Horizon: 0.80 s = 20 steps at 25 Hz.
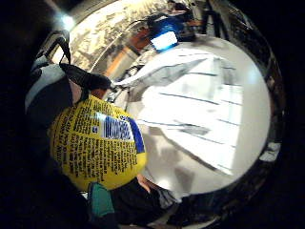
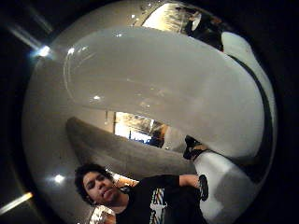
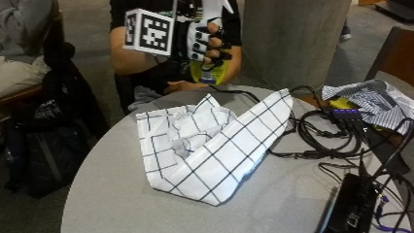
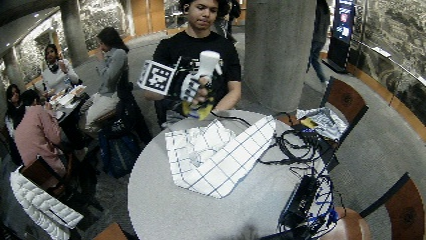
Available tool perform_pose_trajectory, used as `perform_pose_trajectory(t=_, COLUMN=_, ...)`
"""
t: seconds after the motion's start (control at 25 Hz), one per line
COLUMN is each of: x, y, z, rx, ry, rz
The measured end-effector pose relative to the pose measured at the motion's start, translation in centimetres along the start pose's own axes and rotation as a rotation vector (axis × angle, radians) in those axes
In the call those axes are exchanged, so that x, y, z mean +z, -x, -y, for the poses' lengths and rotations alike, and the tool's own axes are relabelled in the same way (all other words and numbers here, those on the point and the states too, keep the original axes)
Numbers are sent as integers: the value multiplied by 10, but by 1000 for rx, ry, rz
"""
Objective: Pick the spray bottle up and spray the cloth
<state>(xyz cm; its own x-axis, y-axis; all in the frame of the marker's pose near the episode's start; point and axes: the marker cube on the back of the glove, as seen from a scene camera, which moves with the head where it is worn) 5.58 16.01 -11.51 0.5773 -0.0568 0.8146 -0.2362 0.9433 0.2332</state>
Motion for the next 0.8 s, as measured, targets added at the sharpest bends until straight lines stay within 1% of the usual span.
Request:
perform_pose_trajectory(t=0.12, x=58, y=2, z=-16, rx=-27, ry=34, rz=102)
perform_pose_trajectory(t=0.2, x=91, y=-5, z=-25, rx=-26, ry=63, rz=126)
perform_pose_trajectory(t=0.32, x=125, y=-19, z=-31, rx=-10, ry=97, rz=131)
perform_pose_trajectory(t=0.52, x=149, y=-35, z=-32, rx=3, ry=66, rz=143)
perform_pose_trajectory(t=0.8, x=156, y=-48, z=-30, rx=26, ry=55, rz=137)
